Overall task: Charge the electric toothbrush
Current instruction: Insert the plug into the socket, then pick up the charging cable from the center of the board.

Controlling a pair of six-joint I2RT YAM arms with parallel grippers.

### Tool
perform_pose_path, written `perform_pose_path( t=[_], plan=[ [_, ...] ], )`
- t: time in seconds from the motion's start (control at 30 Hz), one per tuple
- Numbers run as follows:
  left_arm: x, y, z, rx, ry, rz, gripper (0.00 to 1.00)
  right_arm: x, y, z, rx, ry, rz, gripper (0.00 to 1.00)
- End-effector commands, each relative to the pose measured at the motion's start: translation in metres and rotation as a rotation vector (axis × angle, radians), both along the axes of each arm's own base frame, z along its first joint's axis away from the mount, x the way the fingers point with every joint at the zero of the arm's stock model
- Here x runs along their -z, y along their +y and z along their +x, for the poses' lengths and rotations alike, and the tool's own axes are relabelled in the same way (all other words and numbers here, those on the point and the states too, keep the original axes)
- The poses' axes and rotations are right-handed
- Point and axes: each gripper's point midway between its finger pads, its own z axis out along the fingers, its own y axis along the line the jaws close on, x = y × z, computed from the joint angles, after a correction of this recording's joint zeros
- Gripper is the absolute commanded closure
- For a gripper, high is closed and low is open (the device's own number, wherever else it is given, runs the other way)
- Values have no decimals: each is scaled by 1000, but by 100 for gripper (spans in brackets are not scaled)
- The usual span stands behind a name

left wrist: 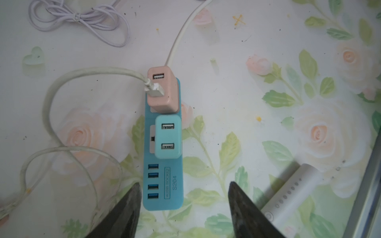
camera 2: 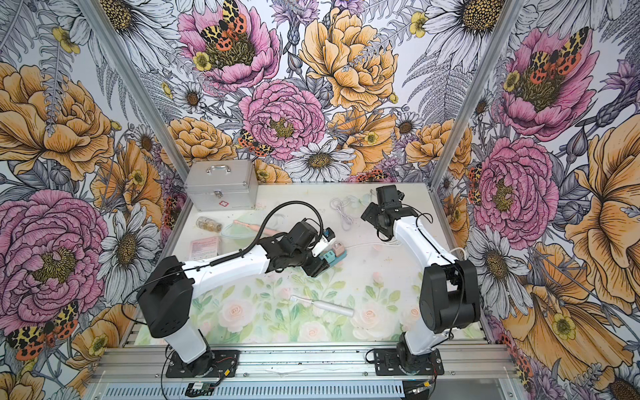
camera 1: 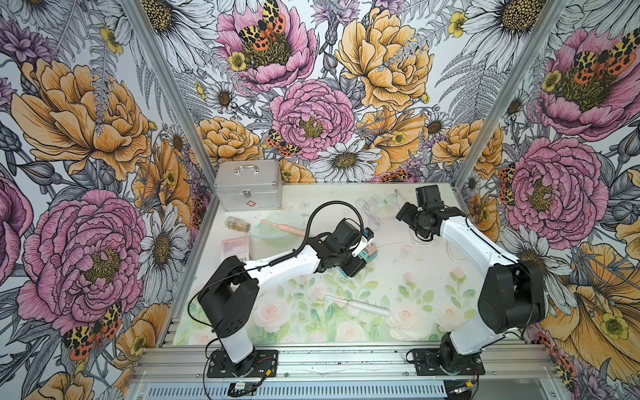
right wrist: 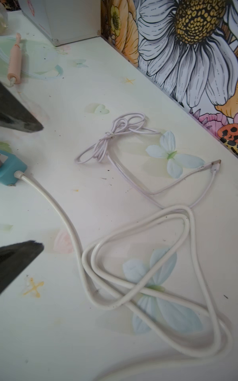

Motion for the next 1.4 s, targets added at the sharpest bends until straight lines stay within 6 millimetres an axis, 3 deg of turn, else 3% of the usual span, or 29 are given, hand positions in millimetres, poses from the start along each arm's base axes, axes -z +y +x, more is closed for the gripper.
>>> perform_pose_path(
  t=[0.0, 0.17, 0.3, 0.4, 0.53, 0.7, 0.93, 1.23, 1.37],
  plan=[
    [-31, 16, 2, -57, 7, -91, 32, 6, -15, 35, 27, -10, -59, 21],
    [-56, 27, 24, -202, -20, -151, 32, 23, -25, 93, -57, -18, -100, 30],
    [-77, 20, 39, -290, -21, -219, 33, 39, -44, 128, -93, -24, -178, 38],
    [-89, 9, 41, -298, -8, -267, 34, 51, -60, 146, -115, -13, -204, 41],
    [-102, 7, 52, -373, -8, -309, 35, 72, -65, 160, -166, -1, -166, 45],
    [-113, 3, 57, -384, -28, -328, 35, 87, -64, 169, -204, 16, -150, 46],
    [-107, 3, 63, -413, -10, -328, 36, 95, -52, 177, -222, 25, -63, 46],
    [-109, 6, 66, -438, -6, -340, 35, 116, -18, 157, -177, 108, 20, 47],
    [-106, 10, 66, -448, -3, -335, 35, 118, -17, 144, -150, 140, 7, 50]
  ],
)
